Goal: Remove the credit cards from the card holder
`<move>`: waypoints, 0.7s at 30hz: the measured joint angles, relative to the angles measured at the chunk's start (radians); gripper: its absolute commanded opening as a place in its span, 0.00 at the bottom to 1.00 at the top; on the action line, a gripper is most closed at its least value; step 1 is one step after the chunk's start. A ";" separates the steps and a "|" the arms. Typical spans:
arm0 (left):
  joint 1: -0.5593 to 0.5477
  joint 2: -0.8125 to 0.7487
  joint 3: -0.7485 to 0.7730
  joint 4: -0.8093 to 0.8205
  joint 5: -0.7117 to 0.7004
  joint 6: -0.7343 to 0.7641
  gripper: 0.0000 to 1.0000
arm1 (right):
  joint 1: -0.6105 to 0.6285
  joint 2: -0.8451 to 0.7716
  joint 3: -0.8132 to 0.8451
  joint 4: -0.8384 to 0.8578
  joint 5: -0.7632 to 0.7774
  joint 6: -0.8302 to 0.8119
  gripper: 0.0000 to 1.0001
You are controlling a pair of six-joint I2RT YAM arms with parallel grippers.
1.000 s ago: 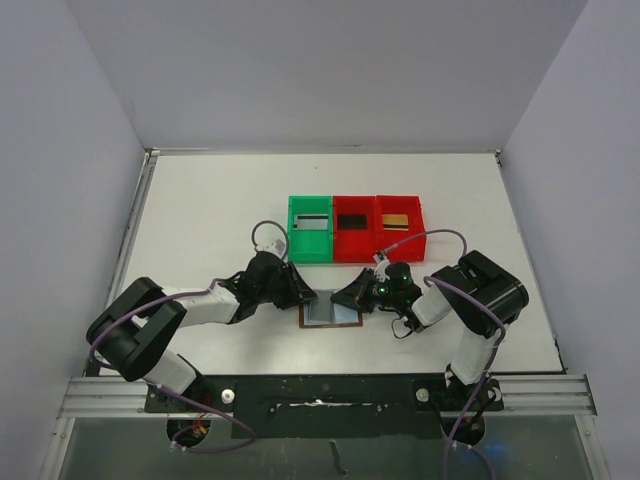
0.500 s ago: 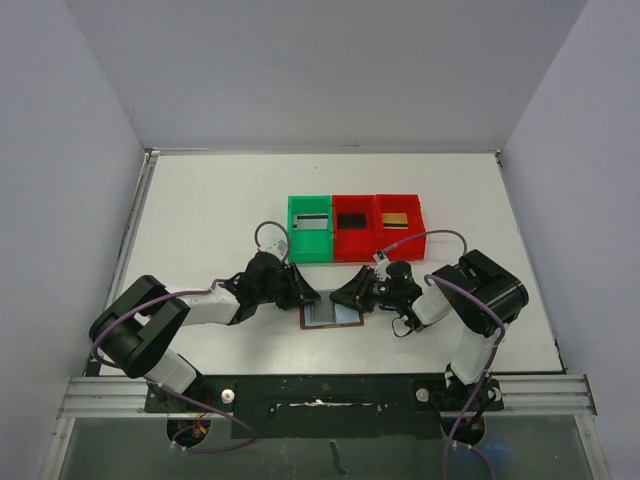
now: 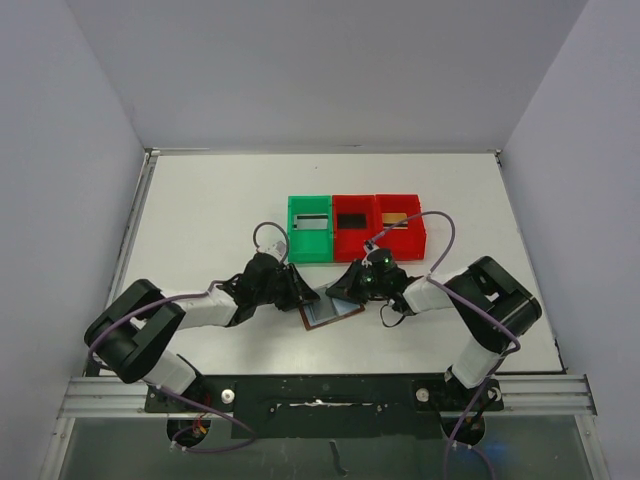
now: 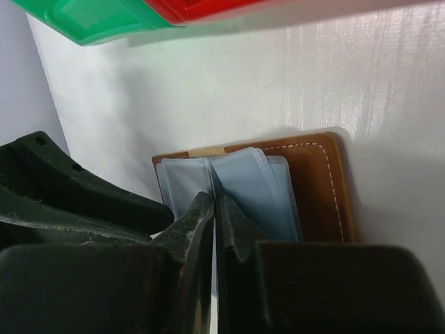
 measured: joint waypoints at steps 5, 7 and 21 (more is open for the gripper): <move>-0.007 -0.057 0.000 -0.048 -0.033 0.001 0.30 | -0.021 0.002 -0.043 0.070 -0.025 0.021 0.00; -0.007 -0.080 0.000 -0.061 -0.049 0.001 0.30 | -0.039 0.008 -0.080 0.131 -0.054 0.045 0.00; -0.010 -0.083 -0.027 -0.068 -0.060 -0.005 0.31 | -0.060 0.046 -0.206 0.409 -0.095 0.194 0.36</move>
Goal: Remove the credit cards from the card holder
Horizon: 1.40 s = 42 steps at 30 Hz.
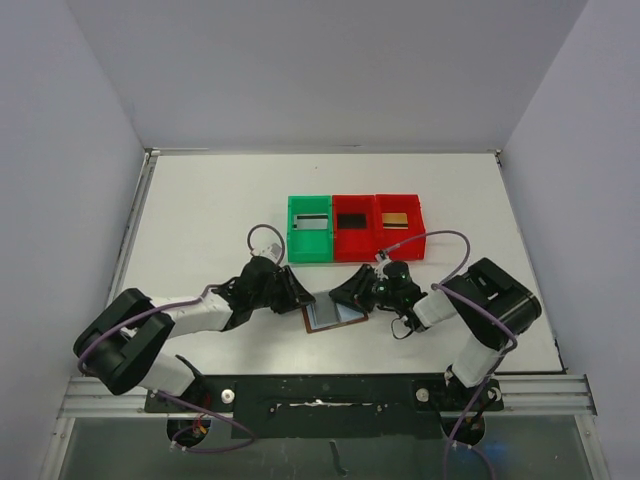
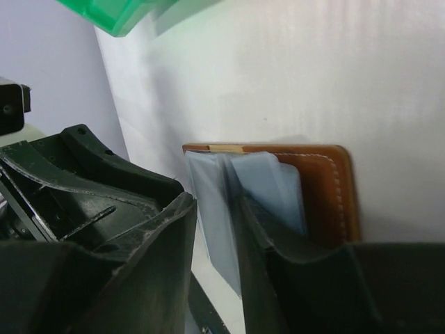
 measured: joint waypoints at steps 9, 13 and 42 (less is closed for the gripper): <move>0.000 -0.196 -0.006 -0.175 -0.171 -0.020 0.31 | 0.139 -0.181 0.242 -0.615 0.258 -0.204 0.46; 0.018 -0.356 -0.036 -0.258 -0.263 -0.041 0.31 | 0.225 -0.177 0.397 -0.893 0.430 -0.270 0.51; 0.076 -0.563 -0.113 -0.435 -0.340 -0.076 0.32 | 0.413 0.060 0.764 -1.295 0.686 -0.456 0.65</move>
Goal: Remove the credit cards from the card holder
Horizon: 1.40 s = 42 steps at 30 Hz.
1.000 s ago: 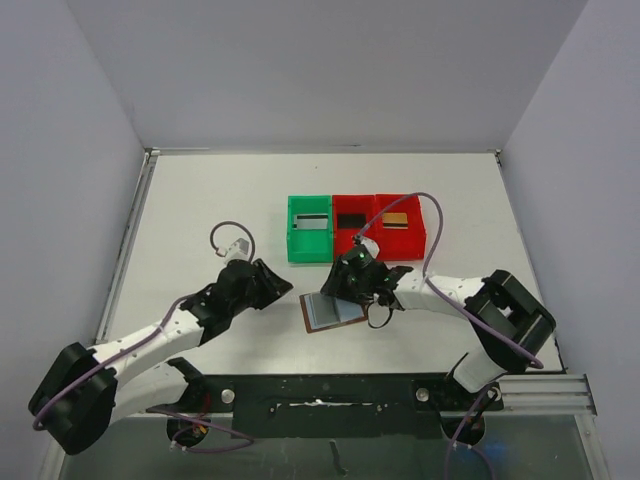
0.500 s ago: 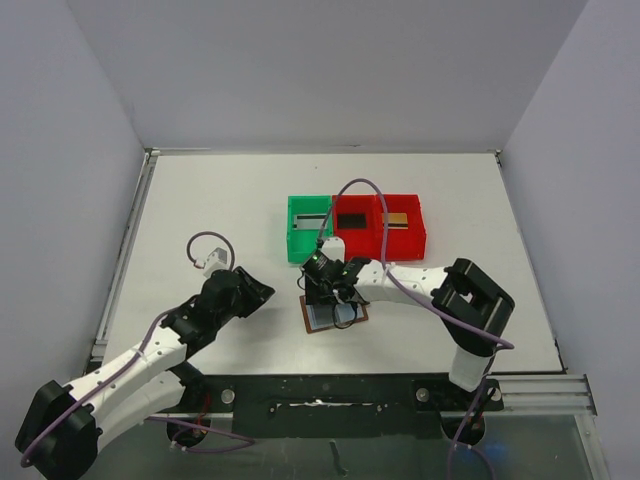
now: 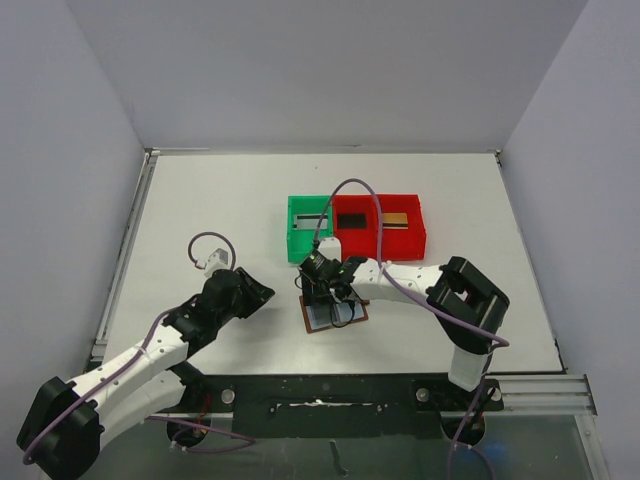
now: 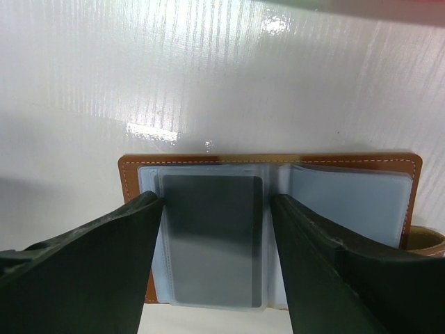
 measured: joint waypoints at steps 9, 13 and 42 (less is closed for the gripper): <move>0.002 0.001 0.000 0.004 0.003 0.000 0.32 | 0.026 0.051 0.069 -0.053 0.021 -0.037 0.64; 0.002 0.001 0.000 0.004 0.005 0.000 0.32 | 0.037 0.063 0.081 -0.053 0.030 -0.043 0.60; 0.002 0.016 0.000 0.062 0.060 0.018 0.32 | -0.005 0.004 -0.011 0.110 -0.093 -0.021 0.63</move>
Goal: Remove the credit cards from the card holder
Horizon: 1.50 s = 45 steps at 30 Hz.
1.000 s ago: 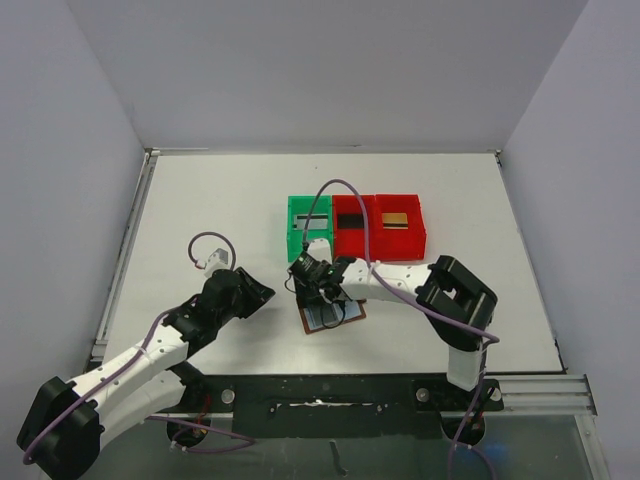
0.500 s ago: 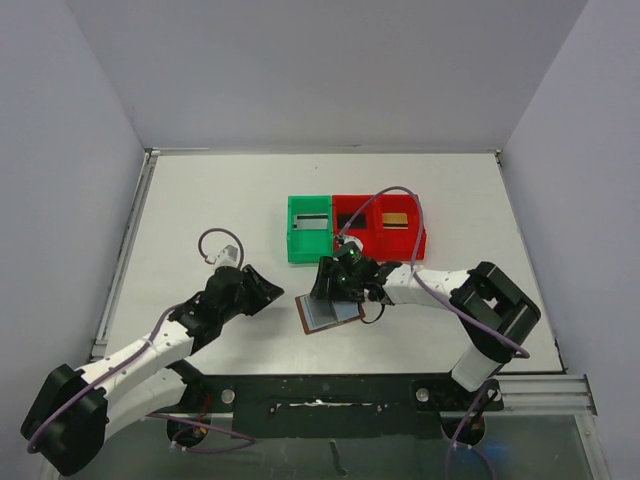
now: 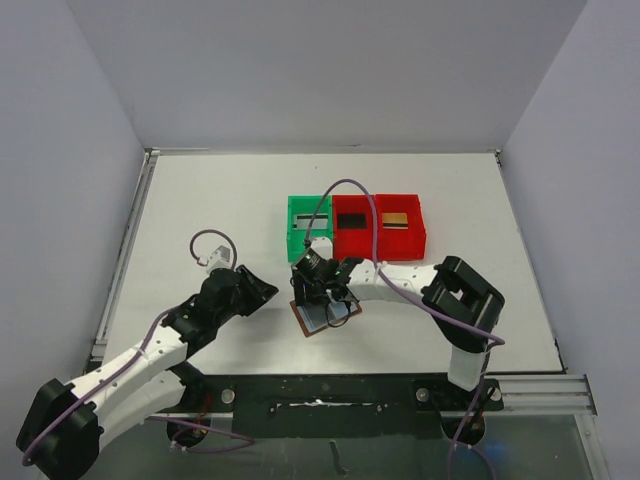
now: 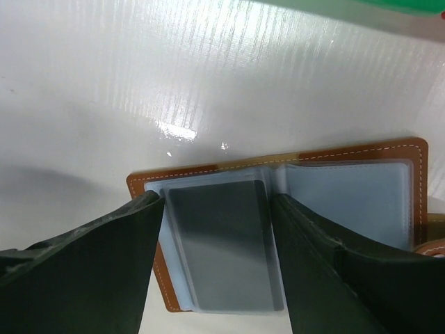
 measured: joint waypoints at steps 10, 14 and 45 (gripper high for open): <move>0.001 -0.092 -0.006 -0.067 -0.061 -0.024 0.32 | 0.064 0.071 0.100 -0.117 0.122 -0.038 0.65; 0.001 -0.092 -0.008 -0.077 -0.063 -0.025 0.32 | 0.073 0.082 0.116 -0.133 0.138 -0.049 0.58; -0.106 0.240 -0.041 0.423 0.233 -0.010 0.37 | -0.187 -0.134 -0.316 0.425 -0.343 0.139 0.43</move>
